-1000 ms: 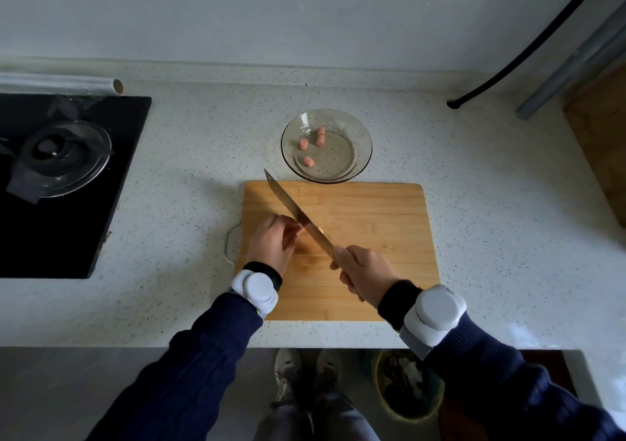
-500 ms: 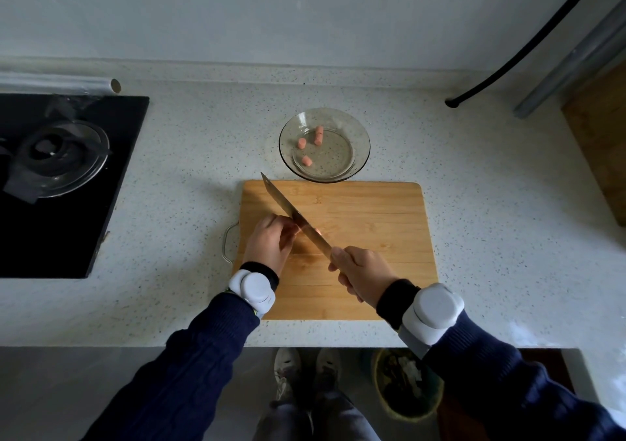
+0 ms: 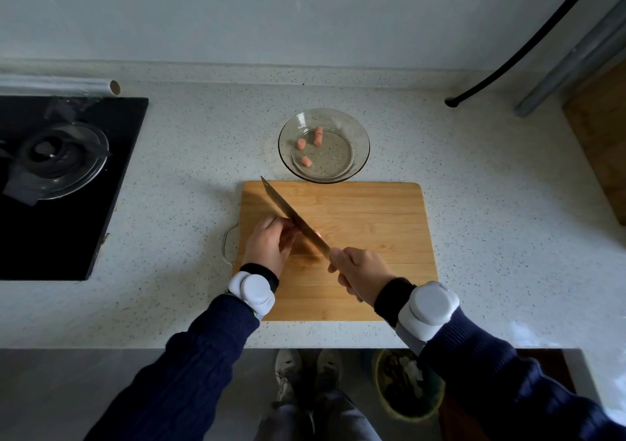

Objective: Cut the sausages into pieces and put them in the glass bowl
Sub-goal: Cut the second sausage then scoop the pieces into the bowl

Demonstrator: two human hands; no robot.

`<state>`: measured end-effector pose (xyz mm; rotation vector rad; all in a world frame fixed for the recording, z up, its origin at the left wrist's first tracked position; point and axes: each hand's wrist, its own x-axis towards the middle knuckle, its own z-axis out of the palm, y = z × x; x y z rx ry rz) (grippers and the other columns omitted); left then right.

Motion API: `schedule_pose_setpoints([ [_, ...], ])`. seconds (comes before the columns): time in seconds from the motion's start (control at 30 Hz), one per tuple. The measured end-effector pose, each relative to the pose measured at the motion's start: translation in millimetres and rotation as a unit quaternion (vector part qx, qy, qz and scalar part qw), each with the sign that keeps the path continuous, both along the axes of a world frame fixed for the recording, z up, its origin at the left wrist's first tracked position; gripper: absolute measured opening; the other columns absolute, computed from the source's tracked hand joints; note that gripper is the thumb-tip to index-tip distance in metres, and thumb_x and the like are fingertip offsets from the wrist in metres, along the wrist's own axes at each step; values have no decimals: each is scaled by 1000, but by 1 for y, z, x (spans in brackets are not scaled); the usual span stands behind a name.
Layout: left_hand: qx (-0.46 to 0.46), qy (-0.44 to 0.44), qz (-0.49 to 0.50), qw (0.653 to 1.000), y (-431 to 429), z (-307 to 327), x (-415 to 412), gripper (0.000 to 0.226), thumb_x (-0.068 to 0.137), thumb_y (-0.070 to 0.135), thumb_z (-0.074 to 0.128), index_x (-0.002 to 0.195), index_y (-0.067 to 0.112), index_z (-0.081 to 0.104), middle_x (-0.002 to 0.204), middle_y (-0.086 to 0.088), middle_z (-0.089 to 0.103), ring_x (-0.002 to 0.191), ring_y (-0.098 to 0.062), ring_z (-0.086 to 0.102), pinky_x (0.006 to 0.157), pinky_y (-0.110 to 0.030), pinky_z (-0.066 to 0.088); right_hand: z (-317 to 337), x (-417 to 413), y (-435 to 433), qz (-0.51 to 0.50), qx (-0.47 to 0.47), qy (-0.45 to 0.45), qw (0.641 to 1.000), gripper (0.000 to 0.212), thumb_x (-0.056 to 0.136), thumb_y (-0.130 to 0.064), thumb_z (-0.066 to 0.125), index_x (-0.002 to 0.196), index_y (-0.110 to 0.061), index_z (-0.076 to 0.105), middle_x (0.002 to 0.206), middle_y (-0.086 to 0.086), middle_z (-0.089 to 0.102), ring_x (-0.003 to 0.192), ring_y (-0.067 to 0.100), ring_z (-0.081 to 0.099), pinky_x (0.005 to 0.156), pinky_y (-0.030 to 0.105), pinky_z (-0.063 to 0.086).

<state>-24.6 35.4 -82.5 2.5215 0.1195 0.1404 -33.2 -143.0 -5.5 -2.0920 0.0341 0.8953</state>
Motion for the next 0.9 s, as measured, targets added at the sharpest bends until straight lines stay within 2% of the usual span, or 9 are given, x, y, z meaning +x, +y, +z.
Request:
schedule_pose_setpoints([
  [0.13, 4, 8, 1, 1000, 0, -1, 0, 11, 82, 14, 68, 90, 7, 65, 94, -8, 64, 90, -23, 61, 71, -21, 41, -2, 0, -1, 1, -2, 2, 1000, 44, 97, -40, 33, 93, -7, 61, 61, -3, 49, 48, 10, 40, 48, 22, 36],
  [0.37, 18, 16, 1, 1000, 0, 0, 0, 12, 82, 10, 66, 93, 5, 64, 97, -10, 63, 91, -26, 60, 71, -25, 43, -6, 1, 0, 14, -6, -9, 1000, 37, 98, -37, 32, 75, -18, 54, 60, -4, 48, 48, 11, 39, 48, 22, 33],
  [0.7, 14, 20, 12, 1000, -1, 1, 0, 11, 82, 10, 66, 91, 5, 62, 95, -10, 62, 89, -27, 59, 70, -34, 48, -12, -1, -3, -5, 9, -10, 1000, 39, 98, -38, 34, 85, -11, 59, 59, -3, 47, 47, 11, 39, 47, 22, 34],
  [0.9, 18, 27, 10, 999, -1, 0, 0, 12, 82, 11, 65, 93, 7, 61, 94, -9, 61, 87, -26, 59, 70, -37, 52, -16, -3, -7, -77, 75, 48, 993, 36, 96, -36, 39, 83, -9, 59, 57, -2, 45, 46, 12, 34, 44, 25, 29],
])
